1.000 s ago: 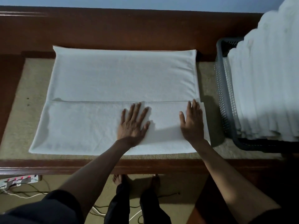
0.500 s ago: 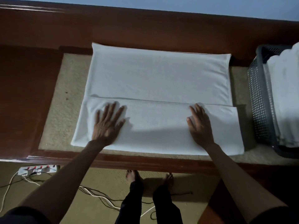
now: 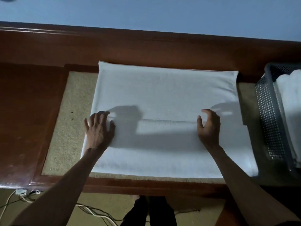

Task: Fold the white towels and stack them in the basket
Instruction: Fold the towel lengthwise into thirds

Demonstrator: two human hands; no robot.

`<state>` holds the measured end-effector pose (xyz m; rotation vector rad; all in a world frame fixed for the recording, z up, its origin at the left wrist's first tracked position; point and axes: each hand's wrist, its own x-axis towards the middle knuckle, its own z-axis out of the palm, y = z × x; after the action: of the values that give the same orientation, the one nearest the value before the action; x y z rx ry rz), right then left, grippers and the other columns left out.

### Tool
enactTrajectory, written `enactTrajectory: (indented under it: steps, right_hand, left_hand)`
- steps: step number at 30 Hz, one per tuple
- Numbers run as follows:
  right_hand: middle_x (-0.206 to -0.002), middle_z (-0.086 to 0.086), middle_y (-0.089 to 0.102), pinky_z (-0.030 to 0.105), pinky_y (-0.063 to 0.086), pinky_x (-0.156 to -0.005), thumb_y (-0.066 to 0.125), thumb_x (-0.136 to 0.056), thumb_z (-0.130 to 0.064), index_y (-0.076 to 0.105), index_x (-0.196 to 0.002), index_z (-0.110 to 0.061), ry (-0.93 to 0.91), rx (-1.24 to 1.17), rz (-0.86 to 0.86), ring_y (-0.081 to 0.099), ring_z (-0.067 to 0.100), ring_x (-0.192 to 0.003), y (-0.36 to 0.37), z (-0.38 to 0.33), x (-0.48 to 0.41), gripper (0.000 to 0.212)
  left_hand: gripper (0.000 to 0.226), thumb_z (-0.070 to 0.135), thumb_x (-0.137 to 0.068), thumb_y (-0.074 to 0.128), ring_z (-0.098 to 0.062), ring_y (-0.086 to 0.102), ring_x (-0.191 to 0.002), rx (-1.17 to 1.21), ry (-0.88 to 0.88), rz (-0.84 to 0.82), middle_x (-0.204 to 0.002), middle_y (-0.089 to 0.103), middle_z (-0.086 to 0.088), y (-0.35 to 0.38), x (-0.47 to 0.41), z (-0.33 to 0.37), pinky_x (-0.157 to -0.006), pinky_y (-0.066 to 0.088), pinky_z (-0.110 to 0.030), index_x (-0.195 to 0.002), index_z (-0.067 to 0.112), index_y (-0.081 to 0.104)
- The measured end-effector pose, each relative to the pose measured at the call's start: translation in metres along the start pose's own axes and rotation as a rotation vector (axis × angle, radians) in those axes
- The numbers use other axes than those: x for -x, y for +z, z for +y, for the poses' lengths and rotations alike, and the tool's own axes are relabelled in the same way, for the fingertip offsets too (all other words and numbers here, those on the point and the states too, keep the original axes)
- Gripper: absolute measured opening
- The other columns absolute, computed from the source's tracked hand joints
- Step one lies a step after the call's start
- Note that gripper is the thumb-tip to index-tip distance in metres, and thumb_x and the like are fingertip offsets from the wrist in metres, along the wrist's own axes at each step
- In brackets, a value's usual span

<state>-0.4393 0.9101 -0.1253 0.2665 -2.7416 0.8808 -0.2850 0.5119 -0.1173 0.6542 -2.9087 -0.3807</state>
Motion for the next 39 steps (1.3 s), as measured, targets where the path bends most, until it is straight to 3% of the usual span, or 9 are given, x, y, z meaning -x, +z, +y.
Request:
enactTrajectory:
  steps: [3,8,13,16,20,24,30,35,39]
  right_hand:
    - [-0.129,0.017,0.060,0.040,0.041,-0.105,0.062,-0.093,-0.012,0.056,-0.130,0.000,-0.124,0.011,-0.068,0.053,0.036,-0.122,0.017,-0.006,-0.058,0.039]
    - [-0.147,0.025,0.048,0.048,0.035,-0.116,0.051,-0.095,-0.017,0.046,-0.144,0.005,-0.222,0.173,-0.225,0.043,0.041,-0.139,0.041,-0.016,-0.156,0.055]
    - [-0.139,0.027,0.055,0.050,0.043,-0.108,0.064,-0.095,-0.013,0.049,-0.143,0.006,-0.390,0.350,-0.357,0.053,0.047,-0.127,0.051,-0.020,-0.209,0.053]
    - [-0.134,0.021,0.056,0.052,0.042,-0.107,0.080,-0.083,-0.015,0.051,-0.140,0.002,-0.392,0.337,-0.491,0.051,0.045,-0.123,0.057,-0.016,-0.215,0.066]
    - [-0.121,0.015,0.056,0.045,0.045,-0.096,0.083,-0.081,-0.019,0.056,-0.132,-0.004,-0.324,0.215,-0.582,0.053,0.034,-0.109,0.062,-0.008,-0.226,0.060]
    - [-0.122,0.013,0.054,0.042,0.044,-0.095,0.077,-0.087,-0.029,0.052,-0.135,-0.007,-0.188,0.195,-0.743,0.054,0.032,-0.111,0.062,-0.005,-0.237,0.058]
    - [-0.118,0.009,0.062,0.040,0.046,-0.095,0.071,-0.090,-0.047,0.065,-0.118,-0.009,-0.357,0.386,-0.761,0.057,0.028,-0.112,0.050,-0.010,-0.247,0.048]
    - [-0.102,0.005,0.065,0.037,0.038,-0.086,0.075,-0.083,-0.050,0.067,-0.100,-0.012,-0.464,0.444,-0.716,0.059,0.028,-0.104,0.028,-0.003,-0.252,0.043]
    - [-0.117,0.004,0.070,0.034,0.042,-0.100,0.072,-0.087,-0.054,0.063,-0.130,-0.017,-0.392,0.559,-0.686,0.062,0.024,-0.114,-0.003,0.001,-0.263,0.058]
  left_hand:
    - [0.041,0.029,-0.095,0.050,-0.036,0.053,-0.123,0.111,0.076,0.053,-0.133,0.059,-0.010,0.005,-0.058,0.037,-0.106,0.040,-0.048,-0.133,0.012,0.056]
    - [0.057,0.034,-0.105,0.052,-0.034,0.034,-0.148,0.089,0.208,-0.147,-0.160,0.038,-0.014,0.023,-0.160,0.103,-0.121,0.030,-0.051,-0.155,0.010,0.037]
    - [0.064,0.037,-0.105,0.051,-0.029,0.034,-0.148,-0.085,0.315,-0.195,-0.161,0.036,-0.013,0.033,-0.222,0.133,-0.124,0.020,-0.048,-0.158,0.009,0.030]
    - [0.066,0.038,-0.102,0.058,-0.034,0.048,-0.137,-0.105,0.294,-0.267,-0.158,0.040,-0.012,0.038,-0.228,0.136,-0.116,0.030,-0.050,-0.156,0.010,0.033]
    - [0.058,0.035,-0.097,0.066,-0.040,0.053,-0.120,-0.047,0.214,-0.309,-0.146,0.040,-0.013,0.039,-0.233,0.142,-0.090,0.047,-0.052,-0.144,0.010,0.044]
    - [0.051,0.039,-0.097,0.065,-0.041,0.052,-0.119,-0.081,0.218,-0.407,-0.136,0.043,-0.015,0.031,-0.245,0.141,-0.090,0.050,-0.053,-0.134,0.008,0.050]
    - [0.049,0.041,-0.097,0.066,-0.033,0.052,-0.129,-0.156,0.222,-0.530,-0.139,0.059,-0.010,0.011,-0.257,0.150,-0.103,0.042,-0.042,-0.138,0.016,0.055]
    - [0.060,0.061,-0.096,0.057,-0.028,0.041,-0.138,-0.539,0.292,-0.592,-0.144,0.055,-0.002,-0.012,-0.269,0.150,-0.108,0.031,-0.046,-0.144,0.025,0.052]
    - [0.050,0.055,-0.094,0.062,-0.028,0.033,-0.141,-0.692,0.209,-0.539,-0.146,0.051,-0.001,-0.036,-0.263,0.143,-0.108,0.031,-0.045,-0.138,0.029,0.058]
